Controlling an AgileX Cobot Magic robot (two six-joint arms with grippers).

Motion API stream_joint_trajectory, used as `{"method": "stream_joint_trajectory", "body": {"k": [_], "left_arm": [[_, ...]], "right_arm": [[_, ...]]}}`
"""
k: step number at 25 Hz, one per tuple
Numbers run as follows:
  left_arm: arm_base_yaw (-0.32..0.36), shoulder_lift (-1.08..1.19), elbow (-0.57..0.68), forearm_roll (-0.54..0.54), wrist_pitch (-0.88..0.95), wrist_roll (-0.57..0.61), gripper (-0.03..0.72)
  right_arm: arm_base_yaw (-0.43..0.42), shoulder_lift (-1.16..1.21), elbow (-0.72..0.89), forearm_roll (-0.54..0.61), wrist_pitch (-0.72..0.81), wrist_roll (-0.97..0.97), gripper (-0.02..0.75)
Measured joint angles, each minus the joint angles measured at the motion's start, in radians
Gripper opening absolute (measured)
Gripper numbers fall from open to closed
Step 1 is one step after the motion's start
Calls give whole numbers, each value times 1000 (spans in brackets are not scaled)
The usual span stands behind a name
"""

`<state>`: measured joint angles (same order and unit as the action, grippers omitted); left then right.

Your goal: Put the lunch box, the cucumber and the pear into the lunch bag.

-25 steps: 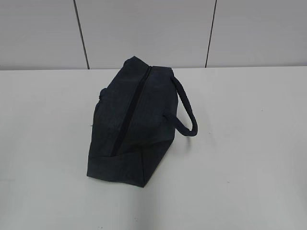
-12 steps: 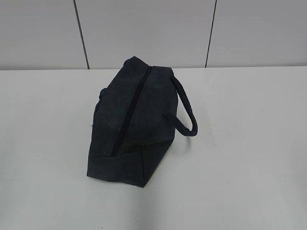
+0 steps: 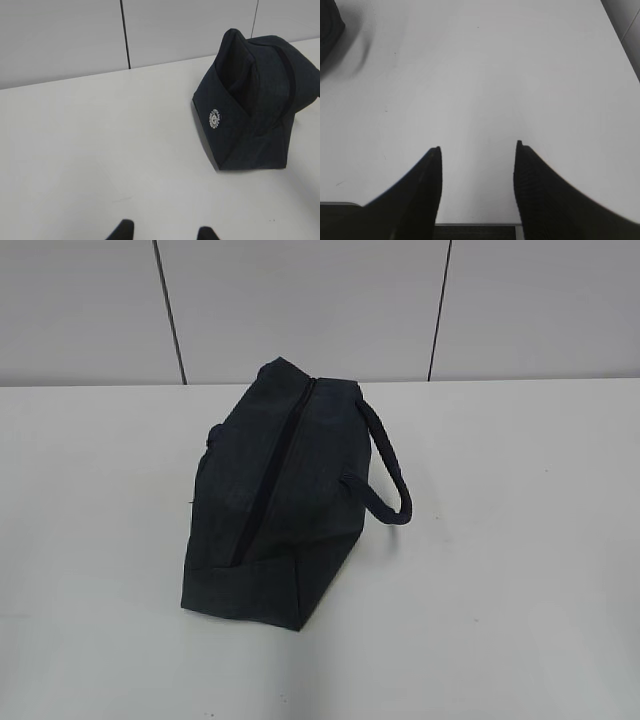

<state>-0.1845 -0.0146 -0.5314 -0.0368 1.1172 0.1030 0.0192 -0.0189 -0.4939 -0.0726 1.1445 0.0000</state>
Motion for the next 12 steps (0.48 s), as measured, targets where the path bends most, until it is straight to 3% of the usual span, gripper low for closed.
{"method": "stream_joint_trajectory", "body": {"k": [12], "left_arm": [[0, 0, 0, 0, 0, 0, 241]], "right_arm": [[0, 0, 0, 0, 0, 0, 371]]}}
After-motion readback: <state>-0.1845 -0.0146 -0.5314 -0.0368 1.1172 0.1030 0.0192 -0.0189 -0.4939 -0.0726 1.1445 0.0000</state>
